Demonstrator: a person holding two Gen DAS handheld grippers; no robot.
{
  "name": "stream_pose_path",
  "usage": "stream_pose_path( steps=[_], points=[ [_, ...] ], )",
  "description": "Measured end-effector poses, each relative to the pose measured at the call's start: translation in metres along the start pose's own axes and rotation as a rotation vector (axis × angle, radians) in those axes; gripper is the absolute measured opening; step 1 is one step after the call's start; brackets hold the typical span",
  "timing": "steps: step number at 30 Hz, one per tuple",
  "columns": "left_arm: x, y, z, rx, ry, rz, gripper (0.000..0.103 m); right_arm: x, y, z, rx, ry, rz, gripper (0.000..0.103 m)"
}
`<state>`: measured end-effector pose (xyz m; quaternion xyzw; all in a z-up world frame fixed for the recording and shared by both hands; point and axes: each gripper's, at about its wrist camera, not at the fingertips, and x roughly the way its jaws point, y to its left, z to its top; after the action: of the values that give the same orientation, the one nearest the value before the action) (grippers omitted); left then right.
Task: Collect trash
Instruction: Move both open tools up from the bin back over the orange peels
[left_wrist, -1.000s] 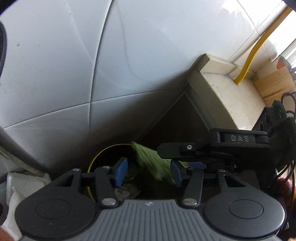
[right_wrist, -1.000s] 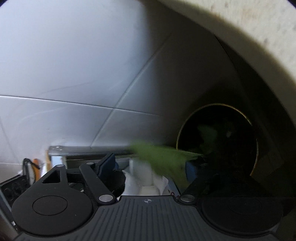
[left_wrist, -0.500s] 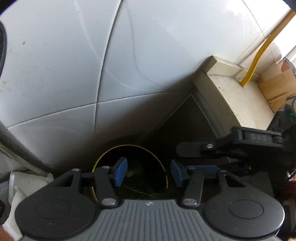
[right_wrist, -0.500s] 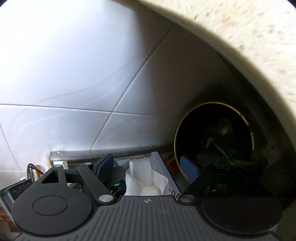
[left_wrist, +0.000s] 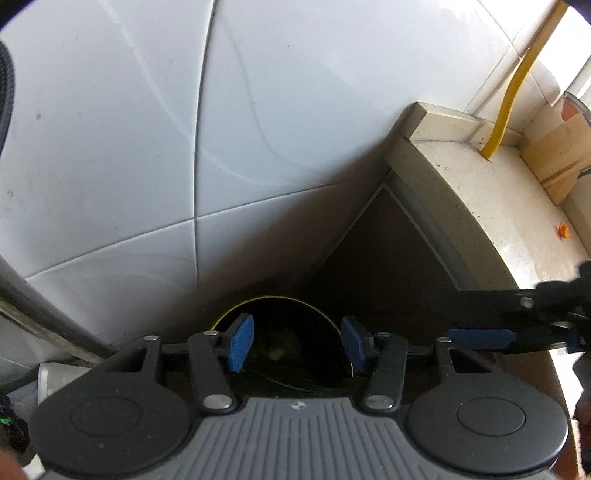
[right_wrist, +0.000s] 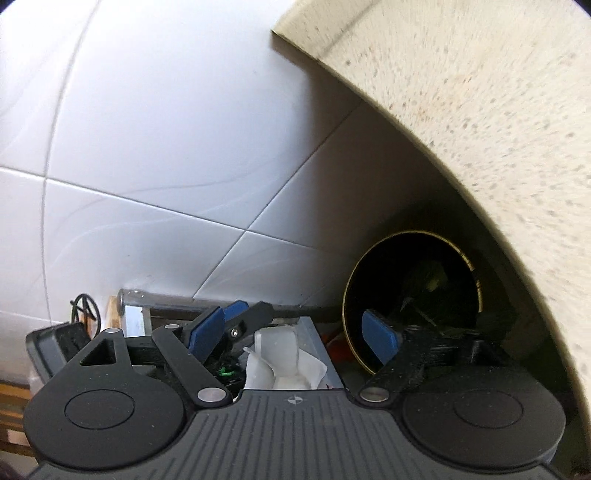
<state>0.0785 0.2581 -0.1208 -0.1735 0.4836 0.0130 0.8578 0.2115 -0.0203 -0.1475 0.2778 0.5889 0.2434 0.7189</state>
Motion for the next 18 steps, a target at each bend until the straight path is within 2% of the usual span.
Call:
stream_pose_path(
  steps=[7,13,18],
  points=[
    [-0.003,-0.008,0.0,0.014,-0.023,-0.003,0.051,-0.032,0.005,-0.007,-0.052,-0.081,-0.032,0.089],
    [-0.008,-0.014,-0.001,0.043,-0.049,-0.022,0.051,-0.047,0.004,-0.014,-0.057,-0.117,-0.071,0.09],
    [-0.017,-0.021,-0.001,0.07,-0.077,-0.031,0.053,-0.059,0.015,-0.022,-0.118,-0.155,-0.102,0.09]
  ],
)
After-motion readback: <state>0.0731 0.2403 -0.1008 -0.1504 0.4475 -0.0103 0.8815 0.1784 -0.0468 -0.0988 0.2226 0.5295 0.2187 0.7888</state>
